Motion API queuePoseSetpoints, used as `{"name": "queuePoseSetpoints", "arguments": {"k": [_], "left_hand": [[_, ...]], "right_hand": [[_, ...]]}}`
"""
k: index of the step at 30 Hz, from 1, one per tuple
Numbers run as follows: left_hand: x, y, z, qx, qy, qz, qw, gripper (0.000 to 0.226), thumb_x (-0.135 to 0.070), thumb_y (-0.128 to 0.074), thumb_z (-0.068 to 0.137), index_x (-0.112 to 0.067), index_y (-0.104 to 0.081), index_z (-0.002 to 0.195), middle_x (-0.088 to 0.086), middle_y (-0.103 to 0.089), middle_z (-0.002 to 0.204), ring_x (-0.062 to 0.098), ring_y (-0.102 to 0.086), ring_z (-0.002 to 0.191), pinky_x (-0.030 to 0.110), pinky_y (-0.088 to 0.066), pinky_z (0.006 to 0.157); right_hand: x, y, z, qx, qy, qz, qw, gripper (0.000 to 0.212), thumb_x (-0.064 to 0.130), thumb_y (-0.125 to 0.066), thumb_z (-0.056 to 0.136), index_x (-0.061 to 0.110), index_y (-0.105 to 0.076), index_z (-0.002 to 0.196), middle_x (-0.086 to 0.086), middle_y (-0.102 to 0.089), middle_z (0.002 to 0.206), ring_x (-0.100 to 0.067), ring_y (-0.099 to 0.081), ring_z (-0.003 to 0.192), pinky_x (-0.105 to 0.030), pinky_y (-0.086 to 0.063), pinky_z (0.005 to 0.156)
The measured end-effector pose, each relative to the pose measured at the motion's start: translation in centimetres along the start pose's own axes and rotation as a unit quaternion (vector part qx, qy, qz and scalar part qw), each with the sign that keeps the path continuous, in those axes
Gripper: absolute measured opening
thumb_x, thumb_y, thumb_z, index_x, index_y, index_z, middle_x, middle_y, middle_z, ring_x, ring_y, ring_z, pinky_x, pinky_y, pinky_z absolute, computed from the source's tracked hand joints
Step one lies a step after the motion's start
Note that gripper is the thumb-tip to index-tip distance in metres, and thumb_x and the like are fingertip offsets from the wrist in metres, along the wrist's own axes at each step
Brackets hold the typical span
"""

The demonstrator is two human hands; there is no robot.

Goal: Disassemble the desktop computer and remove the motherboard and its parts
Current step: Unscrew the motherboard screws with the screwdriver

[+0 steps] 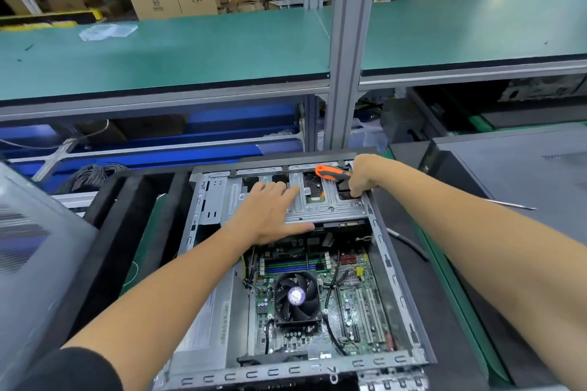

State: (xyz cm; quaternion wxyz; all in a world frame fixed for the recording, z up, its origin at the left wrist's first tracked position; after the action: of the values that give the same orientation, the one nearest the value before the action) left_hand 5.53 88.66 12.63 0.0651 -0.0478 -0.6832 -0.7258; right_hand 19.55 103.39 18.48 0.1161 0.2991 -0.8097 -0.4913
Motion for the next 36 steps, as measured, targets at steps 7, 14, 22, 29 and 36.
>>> {"name": "queuePoseSetpoints", "arguments": {"k": [7, 14, 22, 29, 36], "left_hand": [[1.4, -0.3, -0.6, -0.006, 0.058, -0.007, 0.998, 0.093, -0.088, -0.015, 0.076, -0.019, -0.042, 0.133, 0.001, -0.054, 0.105, 0.021, -0.048, 0.096, 0.037, -0.034, 0.091], [3.3, -0.5, -2.5, -0.015, 0.146, -0.023, 0.989, 0.096, -0.088, -0.015, 0.075, -0.017, -0.044, 0.133, 0.003, -0.057, 0.108, 0.023, -0.051, 0.099, 0.039, -0.035, 0.092], [5.7, -0.7, -5.1, -0.033, 0.251, -0.018, 0.967, 0.088, -0.089, -0.013, 0.074, -0.018, -0.052, 0.108, 0.0, -0.054, 0.089, 0.021, -0.049, 0.085, 0.038, -0.037, 0.082], [6.5, -1.0, -6.0, -0.036, 0.299, 0.006, 0.954, 0.083, -0.089, -0.014, 0.075, -0.017, -0.051, 0.095, -0.001, -0.048, 0.078, 0.021, -0.045, 0.074, 0.038, -0.036, 0.073], [5.1, 0.2, -4.5, -0.088, 0.241, 0.0, 0.966, 0.062, -0.07, -0.038, 0.084, -0.014, -0.055, 0.103, 0.006, -0.049, 0.114, 0.026, -0.046, 0.102, 0.041, -0.032, 0.086]], "right_hand": [[2.3, 1.4, 1.7, -0.015, 0.04, -0.027, 0.999, 0.014, 0.01, -0.055, 0.089, 0.008, -0.049, 0.077, -0.006, -0.042, 0.07, -0.017, -0.035, 0.053, -0.023, -0.029, 0.044], [6.7, 3.2, 4.0, -0.055, 0.111, -0.083, 0.989, 0.01, 0.01, -0.05, 0.088, 0.007, -0.053, 0.079, -0.005, -0.042, 0.067, -0.019, -0.042, 0.058, -0.023, -0.031, 0.044], [13.0, 4.4, 7.5, -0.081, 0.173, -0.097, 0.977, 0.027, 0.009, -0.052, 0.087, -0.002, -0.062, 0.109, -0.008, -0.05, 0.074, -0.023, -0.05, 0.067, -0.028, -0.043, 0.059], [15.3, 4.7, 8.7, -0.108, 0.206, -0.041, 0.972, 0.012, 0.014, -0.051, 0.09, 0.004, -0.055, 0.09, -0.007, -0.047, 0.074, -0.026, -0.052, 0.076, -0.032, -0.044, 0.068], [8.1, 4.6, 7.6, -0.111, 0.183, 0.116, 0.97, 0.038, 0.041, -0.054, 0.095, 0.004, -0.052, 0.086, -0.009, -0.05, 0.076, -0.029, -0.049, 0.073, -0.032, -0.034, 0.06]]}}
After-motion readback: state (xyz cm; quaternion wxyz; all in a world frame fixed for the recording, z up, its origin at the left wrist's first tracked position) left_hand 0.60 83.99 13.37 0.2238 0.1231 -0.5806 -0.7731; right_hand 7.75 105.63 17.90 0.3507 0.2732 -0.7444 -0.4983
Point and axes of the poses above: each hand's wrist, its own z-axis towards the middle knuckle, its own y-axis out of the back of the hand, x = y × z, the point moved 4 cm from there along z, towards the middle knuckle
